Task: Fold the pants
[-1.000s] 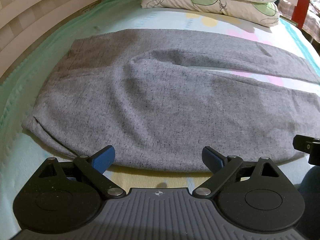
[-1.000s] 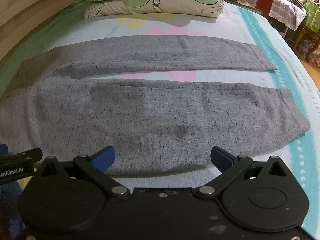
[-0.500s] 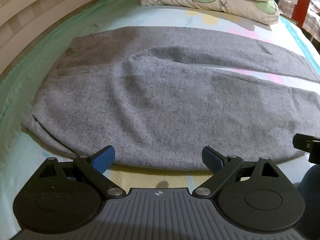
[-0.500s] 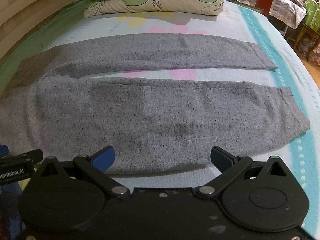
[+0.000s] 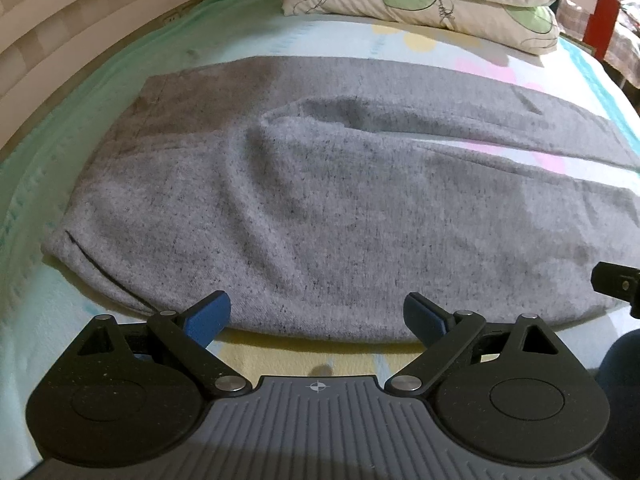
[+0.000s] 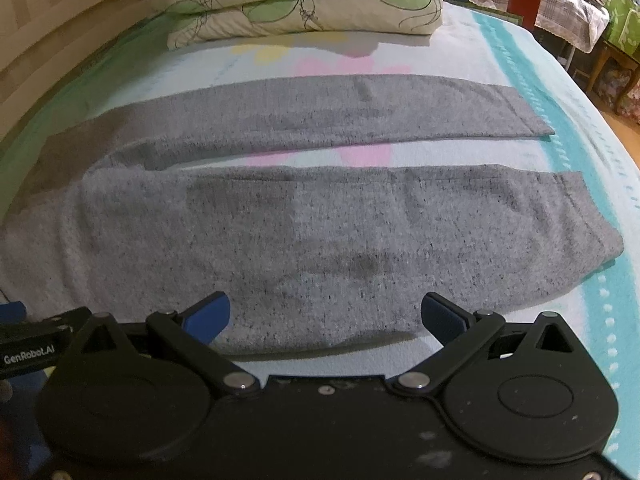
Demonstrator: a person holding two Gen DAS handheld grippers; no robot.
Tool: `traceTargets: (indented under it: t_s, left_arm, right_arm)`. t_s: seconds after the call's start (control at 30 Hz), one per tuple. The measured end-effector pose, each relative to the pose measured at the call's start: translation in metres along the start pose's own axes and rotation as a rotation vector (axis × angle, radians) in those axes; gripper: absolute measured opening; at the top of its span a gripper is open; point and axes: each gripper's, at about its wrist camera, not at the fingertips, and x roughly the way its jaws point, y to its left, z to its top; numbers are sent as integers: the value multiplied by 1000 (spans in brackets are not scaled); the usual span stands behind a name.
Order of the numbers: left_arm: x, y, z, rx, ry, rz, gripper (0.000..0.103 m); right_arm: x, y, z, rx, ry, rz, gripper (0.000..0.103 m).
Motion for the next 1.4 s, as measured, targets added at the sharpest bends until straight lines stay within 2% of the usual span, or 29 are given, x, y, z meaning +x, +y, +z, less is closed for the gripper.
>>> traceTargets:
  t_s: [0.13, 0.3, 0.43, 1.07, 1.13, 1.2, 1.27, 1.4]
  left_arm:
    - [10, 1, 2, -15, 47, -2, 94]
    - [13, -1, 0, -2, 67, 12, 94]
    - [14, -2, 0, 3, 75, 17, 94]
    - [13, -6, 0, 30, 86, 23, 94]
    - [12, -5, 3, 33, 91, 26, 93]
    - [9, -4, 9, 30, 96, 24, 88]
    - [7, -2, 18, 26, 91, 16, 88]
    - [6, -3, 52, 37, 42, 20, 88]
  right_arm:
    - [11, -4, 4, 23, 67, 11, 103]
    - [27, -18, 9, 120, 159, 5, 103]
    - [33, -24, 8, 180, 197, -9, 103]
    - [37, -19, 10, 141, 211, -42, 103]
    - [32, -19, 11, 143, 179, -30, 103]
    - [21, -21, 12, 136, 122, -5, 103]
    - [8, -23, 15, 118, 44, 20, 103]
    - [-11, -26, 32, 17, -165, -44, 103]
